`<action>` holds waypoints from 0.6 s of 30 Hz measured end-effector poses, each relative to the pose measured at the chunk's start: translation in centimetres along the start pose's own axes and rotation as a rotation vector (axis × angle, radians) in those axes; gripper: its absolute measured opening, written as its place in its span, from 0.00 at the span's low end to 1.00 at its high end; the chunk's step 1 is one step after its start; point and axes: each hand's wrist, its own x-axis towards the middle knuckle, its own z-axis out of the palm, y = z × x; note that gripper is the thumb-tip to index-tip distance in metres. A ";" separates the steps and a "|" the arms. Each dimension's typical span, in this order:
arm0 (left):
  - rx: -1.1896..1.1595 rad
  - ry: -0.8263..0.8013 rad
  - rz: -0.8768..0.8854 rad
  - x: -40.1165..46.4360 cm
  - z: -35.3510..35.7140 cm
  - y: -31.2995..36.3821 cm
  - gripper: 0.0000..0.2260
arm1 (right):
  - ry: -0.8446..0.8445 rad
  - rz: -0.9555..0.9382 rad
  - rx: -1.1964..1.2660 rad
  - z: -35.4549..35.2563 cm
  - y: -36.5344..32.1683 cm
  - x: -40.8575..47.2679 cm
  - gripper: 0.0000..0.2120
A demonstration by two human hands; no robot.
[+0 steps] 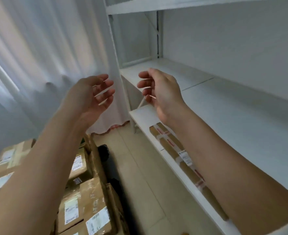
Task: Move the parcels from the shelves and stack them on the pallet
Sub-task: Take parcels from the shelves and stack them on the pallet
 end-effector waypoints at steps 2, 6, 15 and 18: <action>0.017 -0.092 -0.015 -2.7 3.0 -0.4 0.07 | 0.088 -0.058 -0.022 -2.7 -1.8 -4.0 0.12; 0.010 -0.325 -0.059 -8.8 10.6 -1.8 0.06 | 0.312 -0.189 -0.129 -9.3 -6.2 -11.8 0.14; 0.066 -0.870 -0.043 -30.7 26.6 -6.0 0.07 | 0.749 -0.409 -0.220 -24.0 -15.3 -33.2 0.13; 0.071 -1.057 -0.030 -40.6 31.1 -8.1 0.08 | 0.892 -0.448 -0.241 -29.2 -17.9 -42.7 0.13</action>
